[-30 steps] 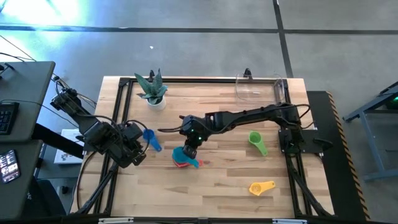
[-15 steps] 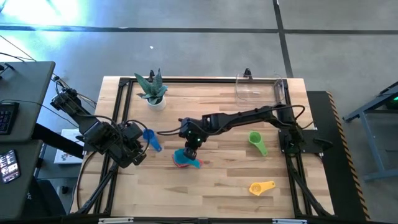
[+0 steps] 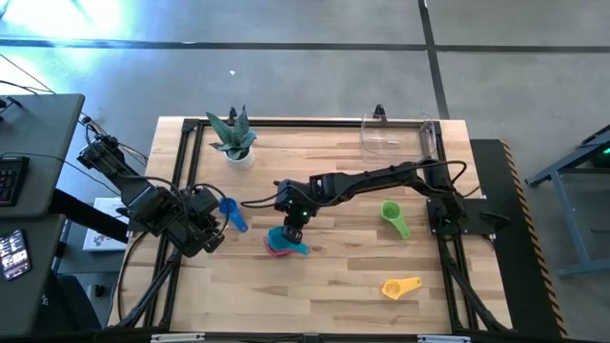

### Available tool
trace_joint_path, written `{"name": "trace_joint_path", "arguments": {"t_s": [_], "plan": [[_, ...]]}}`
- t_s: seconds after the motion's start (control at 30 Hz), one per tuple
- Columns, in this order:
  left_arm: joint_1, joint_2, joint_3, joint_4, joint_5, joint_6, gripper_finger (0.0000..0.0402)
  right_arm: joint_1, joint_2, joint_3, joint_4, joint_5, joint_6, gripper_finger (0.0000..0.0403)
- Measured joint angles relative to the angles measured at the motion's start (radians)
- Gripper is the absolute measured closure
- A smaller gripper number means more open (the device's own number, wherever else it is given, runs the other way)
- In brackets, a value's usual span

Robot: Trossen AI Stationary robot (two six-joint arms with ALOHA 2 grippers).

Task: Nest measuring cups in basket
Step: Stack the light blue measuring cup on top of the red measuring cup, then adjust the nested measuring cups on the table

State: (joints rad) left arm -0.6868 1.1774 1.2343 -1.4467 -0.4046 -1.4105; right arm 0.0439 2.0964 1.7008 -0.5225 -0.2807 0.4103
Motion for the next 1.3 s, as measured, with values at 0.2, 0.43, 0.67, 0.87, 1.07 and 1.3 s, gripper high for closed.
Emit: {"name": "trace_joint_path", "arguments": {"t_s": [0.2, 0.43, 0.67, 0.87, 1.07, 1.3], "plan": [[0.0, 0.0, 0.0, 0.0, 0.0, 0.0, 0.0316, 0.004, 0.0, 0.0, 0.004, 0.044, -0.082, 0.0392], [0.0, 0.0, 0.0, 0.0, 0.0, 0.0, 0.0316, 0.018, 0.0, 0.0, 0.017, 0.041, -0.105, 0.0391], [0.0, 0.0, 0.0, 0.0, 0.0, 0.0, 0.0316, 0.023, 0.0, 0.0, 0.011, 0.064, -0.131, 0.0391], [0.0, 0.0, 0.0, 0.0, 0.0, 0.0, 0.0316, 0.027, 0.0, 0.0, 0.015, 0.069, -0.135, 0.0388], [0.0, 0.0, 0.0, 0.0, 0.0, 0.0, 0.0316, 0.035, 0.0, 0.0, 0.024, 0.09, -0.147, 0.0348], [0.0, 0.0, 0.0, 0.0, 0.0, 0.01, 0.0316, 0.032, -0.001, 0.0, 0.022, 0.096, -0.121, 0.0317]]}}
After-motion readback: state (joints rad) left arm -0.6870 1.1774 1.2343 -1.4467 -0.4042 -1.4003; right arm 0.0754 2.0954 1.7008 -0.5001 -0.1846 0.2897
